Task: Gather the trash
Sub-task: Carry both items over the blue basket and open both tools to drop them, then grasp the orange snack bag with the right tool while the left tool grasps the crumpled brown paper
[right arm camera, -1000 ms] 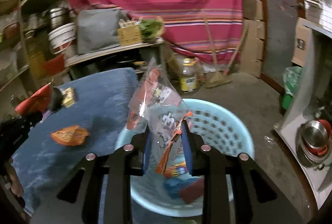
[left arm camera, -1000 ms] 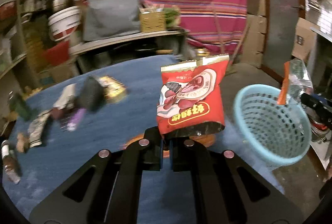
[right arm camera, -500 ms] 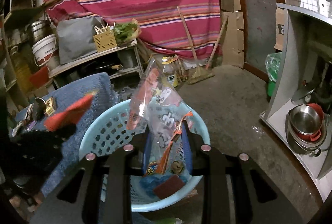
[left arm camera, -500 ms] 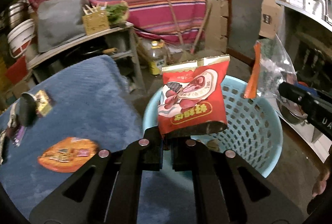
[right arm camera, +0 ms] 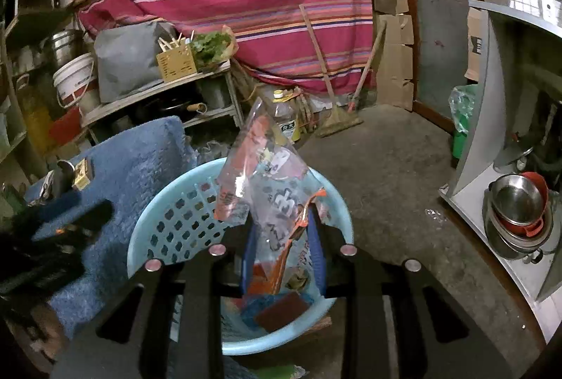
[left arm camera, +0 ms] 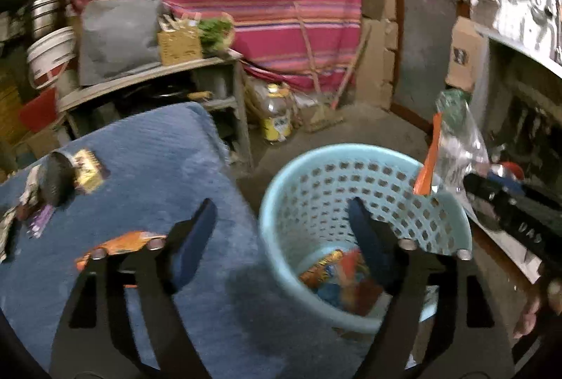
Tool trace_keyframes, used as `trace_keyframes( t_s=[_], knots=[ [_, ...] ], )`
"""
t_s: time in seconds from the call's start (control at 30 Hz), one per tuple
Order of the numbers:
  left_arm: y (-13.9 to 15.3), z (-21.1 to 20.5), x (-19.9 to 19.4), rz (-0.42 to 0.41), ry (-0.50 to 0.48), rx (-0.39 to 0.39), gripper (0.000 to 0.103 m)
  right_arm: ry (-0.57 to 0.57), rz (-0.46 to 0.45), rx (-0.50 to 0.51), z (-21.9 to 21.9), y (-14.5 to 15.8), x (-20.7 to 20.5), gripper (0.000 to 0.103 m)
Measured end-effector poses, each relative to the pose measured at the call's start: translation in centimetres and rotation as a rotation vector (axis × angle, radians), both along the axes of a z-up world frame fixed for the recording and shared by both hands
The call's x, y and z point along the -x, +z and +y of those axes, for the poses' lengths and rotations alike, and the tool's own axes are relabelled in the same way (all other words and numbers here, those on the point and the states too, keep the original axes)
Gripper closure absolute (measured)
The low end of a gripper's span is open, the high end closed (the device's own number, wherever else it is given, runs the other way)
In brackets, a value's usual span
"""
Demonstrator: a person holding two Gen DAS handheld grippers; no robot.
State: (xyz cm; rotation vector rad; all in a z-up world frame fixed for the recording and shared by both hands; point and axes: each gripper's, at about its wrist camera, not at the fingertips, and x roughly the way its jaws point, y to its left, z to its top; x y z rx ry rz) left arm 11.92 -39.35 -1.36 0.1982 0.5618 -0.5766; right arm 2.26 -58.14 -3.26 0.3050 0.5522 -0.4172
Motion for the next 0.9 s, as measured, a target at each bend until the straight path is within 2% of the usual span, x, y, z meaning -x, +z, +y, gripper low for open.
trace_keyframes(
  t_s=[0.07,0.27,0.37,0.43,0.47,0.73,0.9],
  knots=[
    [0.7,1.7,-0.2,-0.012,0.034,0.026,0.014,0.01,0.009,0.013,0.6,0.0,-0.6,0.075],
    [2.4,7.4,-0.9,-0.029,0.121,0.055,0.008,-0.005,0.023,0.03,1.4,-0.4,-1.7,0.071],
    [3.2,10.1,-1.1,-0.053,0.171,0.048,0.006,-0.011,0.042,0.032,1.6,-0.9,-2.4,0.055],
    [3.6,11.9,-1.3,-0.062,0.195,0.053,0.006,-0.024,0.062,0.052,1.9,-1.4,-3.1,0.034],
    [3.7,12.6,-1.4,-0.064,0.204,0.057,0.006,-0.034,0.074,0.067,2.2,-1.6,-3.5,0.031],
    [4.7,18.3,-2.6,-0.084,0.279,0.062,0.006,-0.064,0.094,0.097,3.7,-1.4,-4.4,0.013],
    [4.3,20.8,-3.0,-0.108,0.321,0.05,0.006,-0.025,0.073,0.106,5.8,-0.5,-5.1,0.012]
  ],
)
